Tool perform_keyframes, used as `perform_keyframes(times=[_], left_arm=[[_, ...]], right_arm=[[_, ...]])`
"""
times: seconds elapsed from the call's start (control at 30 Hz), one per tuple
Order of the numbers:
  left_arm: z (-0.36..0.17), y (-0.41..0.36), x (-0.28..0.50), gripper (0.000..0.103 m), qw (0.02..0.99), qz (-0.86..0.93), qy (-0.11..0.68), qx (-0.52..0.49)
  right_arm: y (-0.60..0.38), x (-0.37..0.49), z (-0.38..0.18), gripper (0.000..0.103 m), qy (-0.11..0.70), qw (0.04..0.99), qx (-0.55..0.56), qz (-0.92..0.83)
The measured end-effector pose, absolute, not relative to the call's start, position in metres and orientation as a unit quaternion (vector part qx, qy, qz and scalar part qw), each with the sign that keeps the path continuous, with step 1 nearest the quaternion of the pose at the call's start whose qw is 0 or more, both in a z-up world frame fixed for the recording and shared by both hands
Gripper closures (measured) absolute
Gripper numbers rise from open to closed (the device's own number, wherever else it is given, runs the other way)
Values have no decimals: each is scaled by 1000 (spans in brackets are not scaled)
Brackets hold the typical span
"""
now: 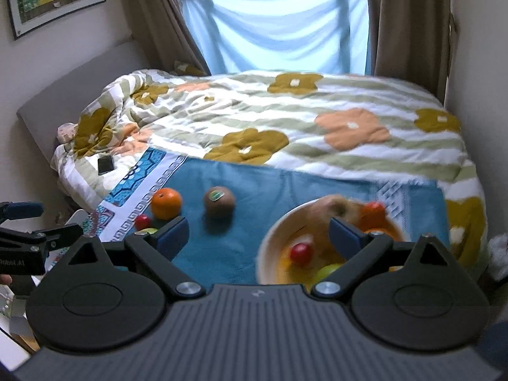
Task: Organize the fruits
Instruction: 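Withdraw both tools from the bowl toward the remaining fruits, then grasp a small red tomato with the left tool while the right tool grasps the green apple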
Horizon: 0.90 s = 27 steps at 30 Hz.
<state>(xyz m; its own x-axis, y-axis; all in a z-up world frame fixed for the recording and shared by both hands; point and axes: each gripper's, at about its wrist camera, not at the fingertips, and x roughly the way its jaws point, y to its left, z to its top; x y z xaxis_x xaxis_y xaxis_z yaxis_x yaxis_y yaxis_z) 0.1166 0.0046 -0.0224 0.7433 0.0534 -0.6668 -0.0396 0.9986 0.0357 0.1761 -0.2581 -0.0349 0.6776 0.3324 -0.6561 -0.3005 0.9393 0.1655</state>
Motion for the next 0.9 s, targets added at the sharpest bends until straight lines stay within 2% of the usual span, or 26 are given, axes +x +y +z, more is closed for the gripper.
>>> perform_keyframes(times=[0.5, 0.9], left_arm=[[-57, 100, 187, 0, 910, -70, 405, 60], [-106, 121, 243, 2, 870, -157, 464, 57]], right_arm=[[-141, 175, -85, 0, 426, 893, 39, 136], [-75, 194, -133, 0, 457, 882, 17, 113]])
